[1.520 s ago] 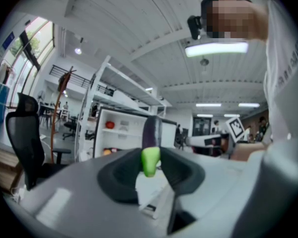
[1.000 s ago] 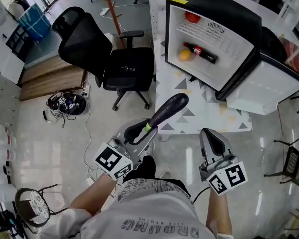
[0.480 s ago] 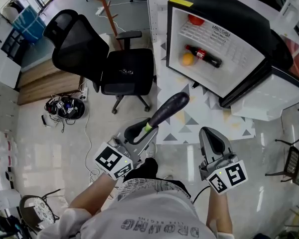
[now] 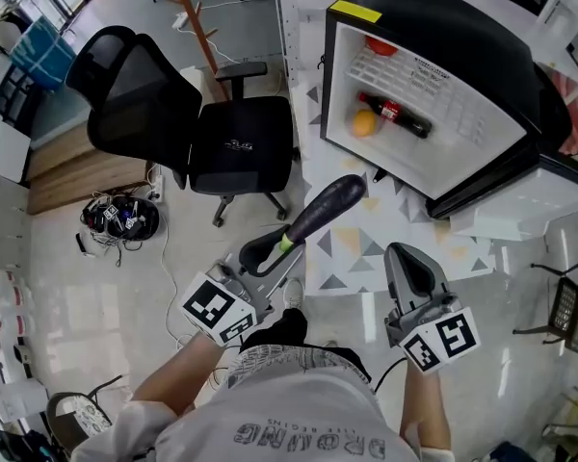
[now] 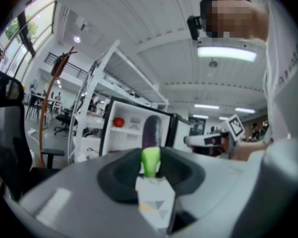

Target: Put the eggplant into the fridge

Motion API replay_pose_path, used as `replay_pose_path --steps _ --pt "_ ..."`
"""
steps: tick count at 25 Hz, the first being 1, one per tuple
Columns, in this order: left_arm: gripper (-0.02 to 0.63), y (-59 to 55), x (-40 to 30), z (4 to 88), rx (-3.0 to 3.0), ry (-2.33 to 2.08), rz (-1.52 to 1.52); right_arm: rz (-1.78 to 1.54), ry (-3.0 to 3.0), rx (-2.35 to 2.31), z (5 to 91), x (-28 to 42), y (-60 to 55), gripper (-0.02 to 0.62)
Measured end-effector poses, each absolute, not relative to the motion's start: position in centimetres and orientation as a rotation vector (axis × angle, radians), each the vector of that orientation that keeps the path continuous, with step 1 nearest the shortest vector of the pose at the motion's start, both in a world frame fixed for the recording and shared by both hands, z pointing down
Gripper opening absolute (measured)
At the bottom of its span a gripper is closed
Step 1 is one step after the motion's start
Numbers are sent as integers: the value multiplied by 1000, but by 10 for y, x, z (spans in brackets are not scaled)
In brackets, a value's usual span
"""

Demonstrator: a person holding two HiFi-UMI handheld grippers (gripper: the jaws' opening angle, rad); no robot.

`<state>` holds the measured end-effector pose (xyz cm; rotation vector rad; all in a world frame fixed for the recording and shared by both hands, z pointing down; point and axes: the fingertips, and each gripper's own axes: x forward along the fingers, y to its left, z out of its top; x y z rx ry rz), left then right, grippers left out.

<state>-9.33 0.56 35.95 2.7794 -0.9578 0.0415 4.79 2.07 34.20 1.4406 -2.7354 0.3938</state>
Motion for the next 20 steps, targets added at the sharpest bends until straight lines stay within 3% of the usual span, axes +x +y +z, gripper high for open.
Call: replay_pose_path --steps 20 --pt "126 -77 -110 363 2826 -799 56 407 -2659 1585 340 23 -42 2"
